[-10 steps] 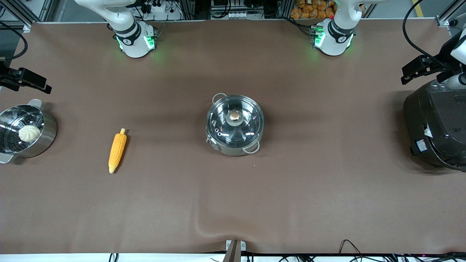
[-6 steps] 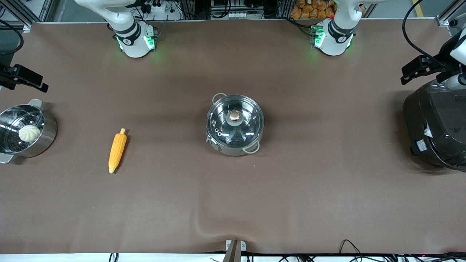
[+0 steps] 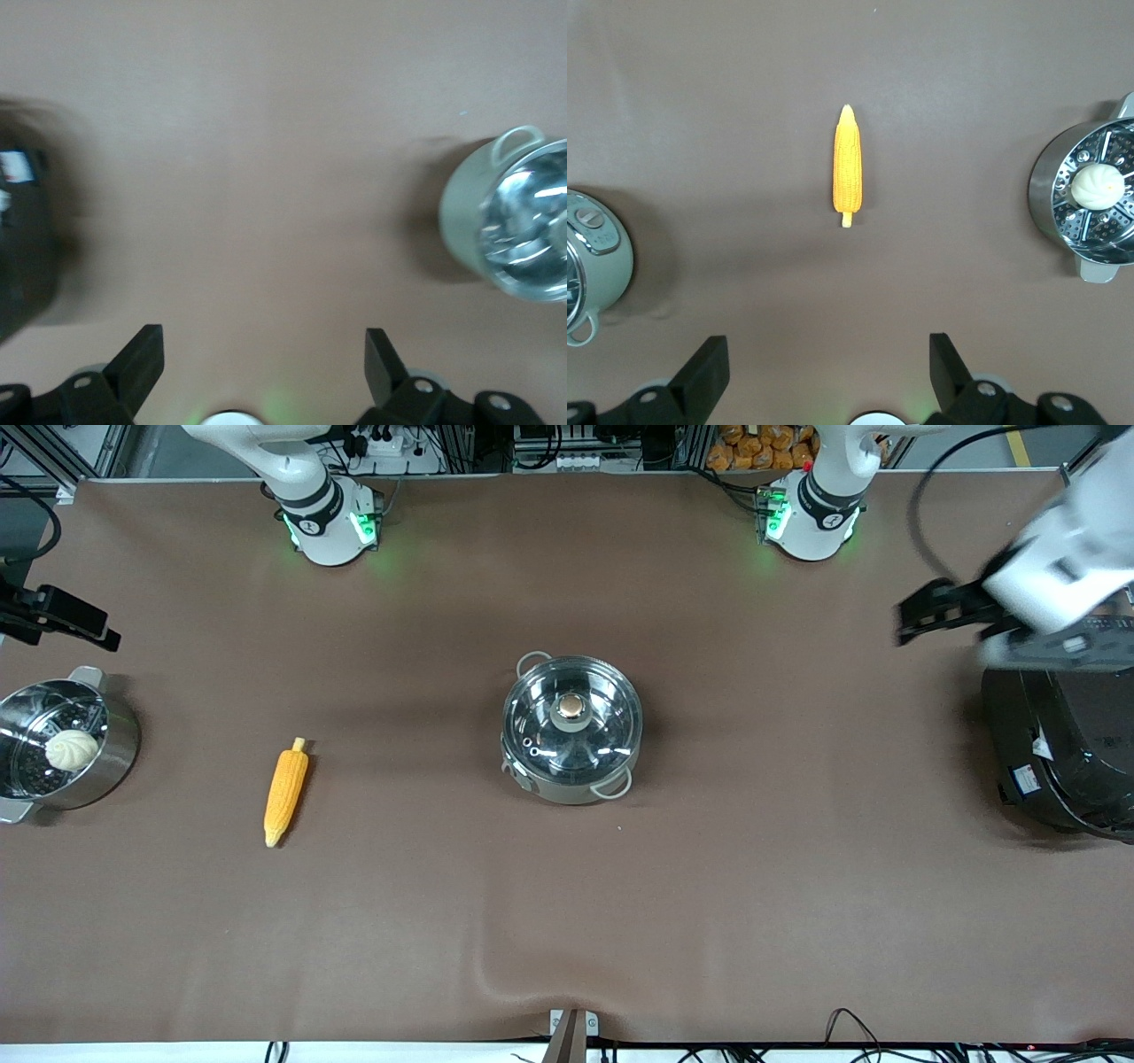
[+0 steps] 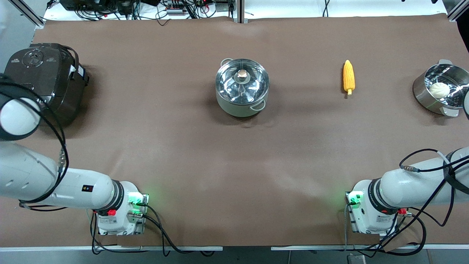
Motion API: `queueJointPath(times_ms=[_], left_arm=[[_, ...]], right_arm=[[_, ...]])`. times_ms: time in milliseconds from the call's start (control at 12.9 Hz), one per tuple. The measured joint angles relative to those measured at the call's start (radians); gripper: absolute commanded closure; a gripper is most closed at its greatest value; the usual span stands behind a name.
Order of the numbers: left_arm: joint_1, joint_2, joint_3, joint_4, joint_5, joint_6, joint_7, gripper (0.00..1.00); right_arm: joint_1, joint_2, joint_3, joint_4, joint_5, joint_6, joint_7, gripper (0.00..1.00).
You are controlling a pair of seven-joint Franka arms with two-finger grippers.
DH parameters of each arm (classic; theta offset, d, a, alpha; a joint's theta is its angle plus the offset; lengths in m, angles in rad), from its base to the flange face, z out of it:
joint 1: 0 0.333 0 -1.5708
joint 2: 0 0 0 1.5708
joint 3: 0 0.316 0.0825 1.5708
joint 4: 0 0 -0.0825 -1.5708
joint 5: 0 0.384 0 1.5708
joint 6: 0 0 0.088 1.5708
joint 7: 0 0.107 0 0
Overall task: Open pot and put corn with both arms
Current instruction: 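Grasp the lid knob with the left gripper while the right gripper grasps the corn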
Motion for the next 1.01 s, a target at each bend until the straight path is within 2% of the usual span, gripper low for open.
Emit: queueJointPath(times_ms=[310, 542, 775, 1007], left_arm=[[-0.243, 0.149, -0.011, 0.034, 0.0, 0.16, -0.374, 0.0], [-0.38, 0.259, -0.01, 0.056, -0.001, 0.257, -0.666, 0.0], [-0.468, 0.366, -0.007, 0.083, -0.001, 0.372, -0.867, 0.0], [-0.514, 0.45, 0.003, 0.09, -0.001, 0.427, -0.962, 0.0]], right_arm=[[0.0, 0.068, 0.002, -0.118, 0.0, 0.239, 0.0, 0.0], [0.001, 0.132, 0.006, -0.279, 0.0, 0.499, -0.002, 0.0], [0.006, 0.202, 0.009, -0.423, 0.0, 0.697, -0.002, 0.0], [0.006, 0.282, 0.011, -0.491, 0.0, 0.831, -0.002, 0.0]])
